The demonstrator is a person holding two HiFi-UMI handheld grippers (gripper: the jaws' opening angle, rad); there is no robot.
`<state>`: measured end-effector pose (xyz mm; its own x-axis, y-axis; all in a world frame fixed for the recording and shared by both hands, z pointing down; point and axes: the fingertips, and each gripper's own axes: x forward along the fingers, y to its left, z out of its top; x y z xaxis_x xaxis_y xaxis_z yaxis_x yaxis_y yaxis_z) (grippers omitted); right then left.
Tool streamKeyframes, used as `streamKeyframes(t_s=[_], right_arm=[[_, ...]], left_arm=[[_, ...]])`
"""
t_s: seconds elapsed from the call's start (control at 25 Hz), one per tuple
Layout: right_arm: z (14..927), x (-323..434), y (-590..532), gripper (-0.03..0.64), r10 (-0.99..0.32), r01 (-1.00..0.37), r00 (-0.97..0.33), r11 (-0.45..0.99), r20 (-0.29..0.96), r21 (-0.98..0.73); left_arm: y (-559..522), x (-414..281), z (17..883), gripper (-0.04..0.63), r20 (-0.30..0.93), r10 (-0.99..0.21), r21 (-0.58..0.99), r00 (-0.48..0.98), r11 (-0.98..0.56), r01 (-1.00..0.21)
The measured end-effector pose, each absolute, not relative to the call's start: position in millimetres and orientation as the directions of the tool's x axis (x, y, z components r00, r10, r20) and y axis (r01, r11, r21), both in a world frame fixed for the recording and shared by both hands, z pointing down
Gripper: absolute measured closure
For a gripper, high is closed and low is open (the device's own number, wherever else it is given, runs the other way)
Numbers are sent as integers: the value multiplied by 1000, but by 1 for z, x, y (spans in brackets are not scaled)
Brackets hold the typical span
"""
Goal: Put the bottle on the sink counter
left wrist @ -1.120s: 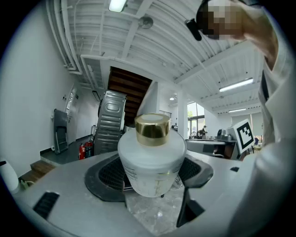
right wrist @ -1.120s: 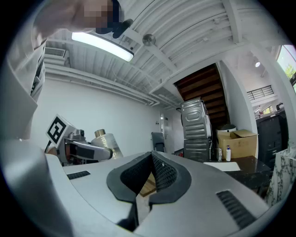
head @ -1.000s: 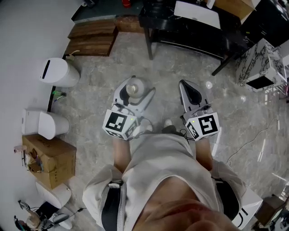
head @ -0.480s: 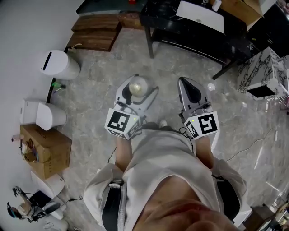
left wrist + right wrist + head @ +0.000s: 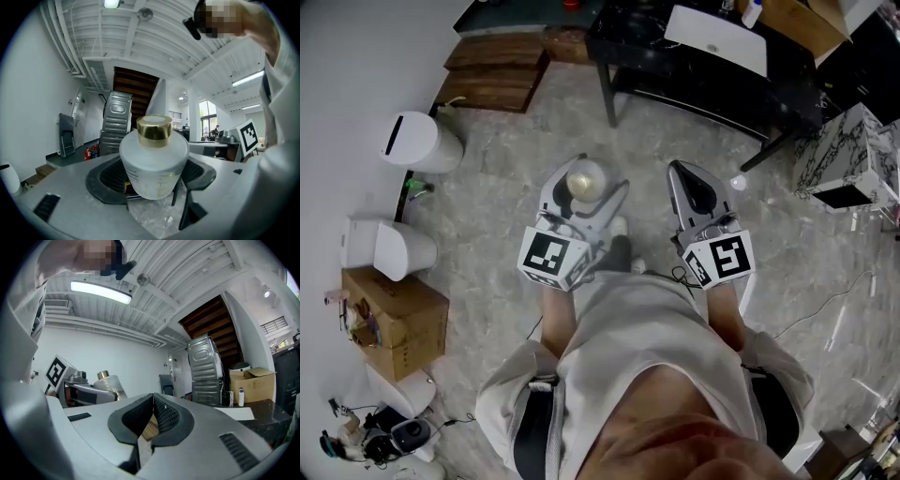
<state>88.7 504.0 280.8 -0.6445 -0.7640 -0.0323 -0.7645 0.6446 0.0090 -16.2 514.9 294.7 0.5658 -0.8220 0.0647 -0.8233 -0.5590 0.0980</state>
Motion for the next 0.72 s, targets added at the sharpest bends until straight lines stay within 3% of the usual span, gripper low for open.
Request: streamKeyframes(t_s=[0.72], right_arm=[[283,51,382,617,-790,-790,-613,612,0,28]], left_arm=[[387,-51,294,265,57,-793,88,607,-602,-794]])
